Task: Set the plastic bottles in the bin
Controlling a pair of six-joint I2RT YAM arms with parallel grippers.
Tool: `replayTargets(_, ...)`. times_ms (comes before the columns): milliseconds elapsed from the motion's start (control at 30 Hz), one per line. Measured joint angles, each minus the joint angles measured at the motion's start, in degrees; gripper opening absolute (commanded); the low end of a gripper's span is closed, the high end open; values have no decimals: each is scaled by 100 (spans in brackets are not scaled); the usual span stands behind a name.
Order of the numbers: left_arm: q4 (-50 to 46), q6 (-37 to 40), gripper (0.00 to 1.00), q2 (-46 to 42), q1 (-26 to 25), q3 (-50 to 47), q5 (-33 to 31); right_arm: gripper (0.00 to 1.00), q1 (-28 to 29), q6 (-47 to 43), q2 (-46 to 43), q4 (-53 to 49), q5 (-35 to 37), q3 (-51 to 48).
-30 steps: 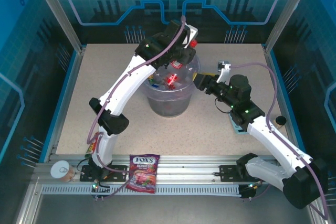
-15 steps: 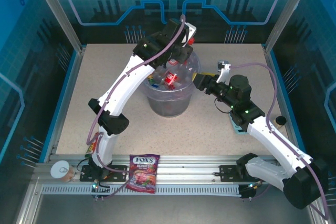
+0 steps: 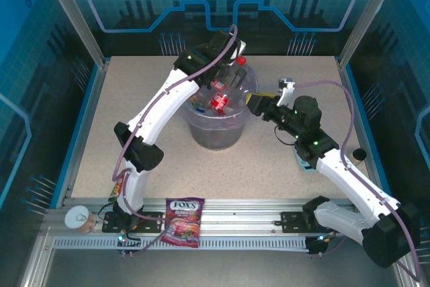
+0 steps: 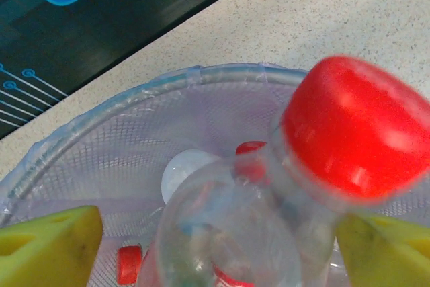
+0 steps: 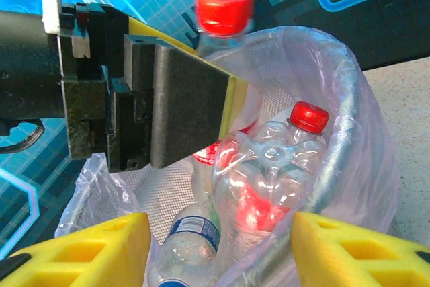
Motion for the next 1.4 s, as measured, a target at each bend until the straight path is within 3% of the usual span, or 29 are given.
replayTargets(433, -74, -109, 98, -476, 92, 66, 686, 59, 37, -17, 22, -22, -15, 15)
replayTargets(700, -940, -452, 96, -1600, 822, -199, 769, 59, 42, -212, 306, -507, -17, 667)
replayTargets(833, -1543, -817, 96, -2671, 1202, -1438, 708, 59, 39, -321, 542, -767, -105, 1084)
replayTargets(967, -1904, -1344, 96, -3869, 1663, -3504, 713, 60, 37, -400, 782, -1016, -234, 1353)
replayTargets(1133, -2118, -1974, 97, -4651, 2065, -5740, 789, 60, 28, -472, 1058, -1263, -420, 1604)
replayTargets(1400, -1832, -2155, 97, -4959, 4048, -7726, 1082, 60, -131, -551, 1222, -1456, -824, 1967)
